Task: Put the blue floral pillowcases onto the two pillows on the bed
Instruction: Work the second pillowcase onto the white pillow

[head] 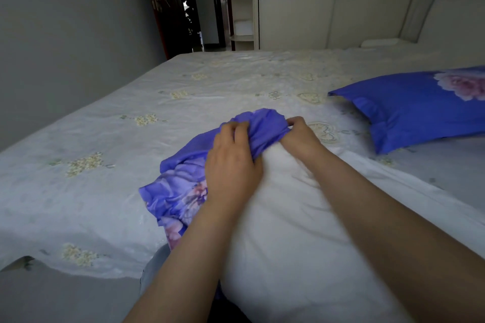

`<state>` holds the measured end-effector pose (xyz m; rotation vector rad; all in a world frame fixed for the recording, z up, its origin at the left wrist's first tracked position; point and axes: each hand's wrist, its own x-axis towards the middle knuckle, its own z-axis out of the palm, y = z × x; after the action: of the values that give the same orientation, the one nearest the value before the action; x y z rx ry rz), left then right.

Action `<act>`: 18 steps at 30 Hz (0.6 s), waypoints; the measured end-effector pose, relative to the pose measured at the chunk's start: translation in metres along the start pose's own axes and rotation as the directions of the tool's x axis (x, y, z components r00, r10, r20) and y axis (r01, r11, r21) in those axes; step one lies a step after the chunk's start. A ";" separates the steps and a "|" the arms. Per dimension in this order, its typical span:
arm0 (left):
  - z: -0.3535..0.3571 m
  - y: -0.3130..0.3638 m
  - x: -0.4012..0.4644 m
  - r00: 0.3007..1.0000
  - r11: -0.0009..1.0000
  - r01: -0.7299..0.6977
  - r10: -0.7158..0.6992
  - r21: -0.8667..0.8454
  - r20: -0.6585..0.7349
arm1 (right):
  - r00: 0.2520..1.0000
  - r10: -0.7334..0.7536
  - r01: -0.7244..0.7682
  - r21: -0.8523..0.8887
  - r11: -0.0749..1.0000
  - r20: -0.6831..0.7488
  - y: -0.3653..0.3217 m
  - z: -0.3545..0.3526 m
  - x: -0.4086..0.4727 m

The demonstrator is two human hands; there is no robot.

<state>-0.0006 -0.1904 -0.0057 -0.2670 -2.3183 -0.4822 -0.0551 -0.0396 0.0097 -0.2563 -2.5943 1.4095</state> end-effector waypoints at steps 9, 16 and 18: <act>-0.010 0.025 0.077 0.969 0.996 -0.054 0.036 0.068 0.243 | 0.808 -0.517 0.507 -0.113 0.854 -0.281 0.027 0.030 -0.072; -0.017 0.016 0.090 0.950 0.967 0.076 0.004 -0.244 0.314 | 0.626 -0.766 0.471 -0.712 0.521 -0.146 0.038 0.048 -0.085; -0.017 0.014 0.091 0.942 0.970 0.066 0.016 -0.234 0.334 | 0.608 -0.784 0.476 -0.732 0.487 -0.125 0.038 0.053 -0.084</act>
<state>-0.0494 -0.1802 0.0736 -0.4690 -2.5939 -0.7873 0.0158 -0.0818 -0.0572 0.3018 -2.2431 0.1180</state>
